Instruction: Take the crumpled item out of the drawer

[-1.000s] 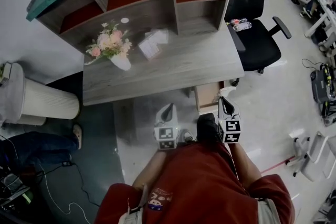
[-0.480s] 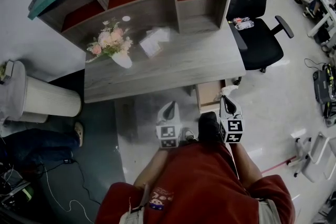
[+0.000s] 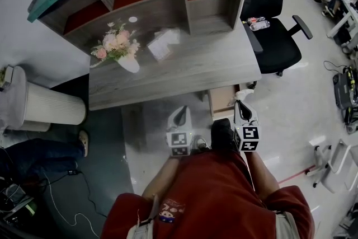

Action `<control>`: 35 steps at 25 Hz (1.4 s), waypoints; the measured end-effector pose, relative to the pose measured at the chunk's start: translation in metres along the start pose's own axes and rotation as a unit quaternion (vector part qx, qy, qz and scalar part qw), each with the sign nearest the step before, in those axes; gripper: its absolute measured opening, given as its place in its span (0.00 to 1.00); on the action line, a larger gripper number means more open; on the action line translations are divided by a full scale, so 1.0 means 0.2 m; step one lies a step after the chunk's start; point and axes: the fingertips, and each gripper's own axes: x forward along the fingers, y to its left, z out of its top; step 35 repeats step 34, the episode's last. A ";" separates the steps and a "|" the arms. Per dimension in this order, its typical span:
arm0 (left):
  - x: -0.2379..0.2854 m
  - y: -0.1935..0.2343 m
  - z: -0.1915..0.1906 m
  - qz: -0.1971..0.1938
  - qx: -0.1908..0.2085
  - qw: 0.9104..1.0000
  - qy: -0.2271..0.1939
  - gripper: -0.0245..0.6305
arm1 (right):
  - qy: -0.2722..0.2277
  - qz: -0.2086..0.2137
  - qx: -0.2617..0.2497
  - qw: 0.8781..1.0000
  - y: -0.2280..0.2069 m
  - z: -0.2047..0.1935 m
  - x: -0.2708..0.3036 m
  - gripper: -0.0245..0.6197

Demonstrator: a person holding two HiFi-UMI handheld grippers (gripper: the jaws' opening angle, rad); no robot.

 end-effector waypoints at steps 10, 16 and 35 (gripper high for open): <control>-0.01 0.02 0.01 0.000 0.002 1.000 -0.004 0.03 | 0.003 -0.002 -0.005 1.000 0.01 0.01 0.01 0.05; -0.03 0.05 0.00 0.004 0.002 1.000 -0.004 0.03 | 0.013 -0.006 -0.001 1.000 0.03 -0.02 0.03 0.05; -0.06 0.05 0.01 0.008 0.007 1.000 -0.010 0.03 | 0.016 0.001 -0.005 1.000 0.06 -0.03 0.04 0.05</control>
